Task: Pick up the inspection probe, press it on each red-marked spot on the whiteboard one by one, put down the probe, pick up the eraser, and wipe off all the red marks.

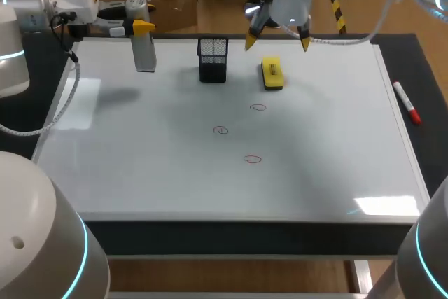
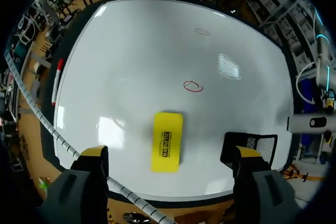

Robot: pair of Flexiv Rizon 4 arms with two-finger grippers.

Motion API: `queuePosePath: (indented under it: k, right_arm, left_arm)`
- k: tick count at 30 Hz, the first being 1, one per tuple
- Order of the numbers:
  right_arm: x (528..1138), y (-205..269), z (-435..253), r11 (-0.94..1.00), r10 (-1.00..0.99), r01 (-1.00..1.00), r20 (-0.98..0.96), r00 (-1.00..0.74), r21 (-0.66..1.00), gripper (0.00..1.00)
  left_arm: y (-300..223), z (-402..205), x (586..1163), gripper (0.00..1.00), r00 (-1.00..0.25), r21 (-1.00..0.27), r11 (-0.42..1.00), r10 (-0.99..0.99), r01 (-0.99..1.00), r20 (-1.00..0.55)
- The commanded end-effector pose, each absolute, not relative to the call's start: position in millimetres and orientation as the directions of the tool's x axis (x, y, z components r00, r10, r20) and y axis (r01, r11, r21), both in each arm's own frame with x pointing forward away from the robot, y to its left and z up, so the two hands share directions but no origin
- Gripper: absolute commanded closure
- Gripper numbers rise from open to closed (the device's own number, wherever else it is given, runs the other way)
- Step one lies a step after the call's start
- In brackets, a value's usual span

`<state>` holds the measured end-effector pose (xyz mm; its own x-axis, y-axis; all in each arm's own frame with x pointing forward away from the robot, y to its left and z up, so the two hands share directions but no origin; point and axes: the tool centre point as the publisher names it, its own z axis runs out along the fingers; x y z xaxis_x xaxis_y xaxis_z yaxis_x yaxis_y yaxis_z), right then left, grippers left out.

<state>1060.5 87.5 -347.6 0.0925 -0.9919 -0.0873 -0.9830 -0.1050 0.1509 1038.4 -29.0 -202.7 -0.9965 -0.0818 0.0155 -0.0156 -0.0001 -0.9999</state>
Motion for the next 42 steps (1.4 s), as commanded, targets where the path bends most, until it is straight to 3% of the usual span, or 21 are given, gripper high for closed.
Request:
queuePosePath:
  k: [1, 42]
  right_arm:
    - [1060.8, 91.9, -352.9, -0.161, -0.986, -0.974, -0.059, 0.153, 0.159, 0.00]
    - [1058.7, 86.7, -415.0, -0.108, -0.993, -0.978, -0.059, 0.099, 0.180, 0.00]
  left_arm:
    - [-28.6, -201.5, 1038.7, 1.00, -0.997, -1.000, 0.001, -0.080, -0.015, 0.015]
    - [-28.6, -201.5, 1038.7, 1.00, -0.997, -1.000, 0.001, -0.080, -0.015, 0.015]
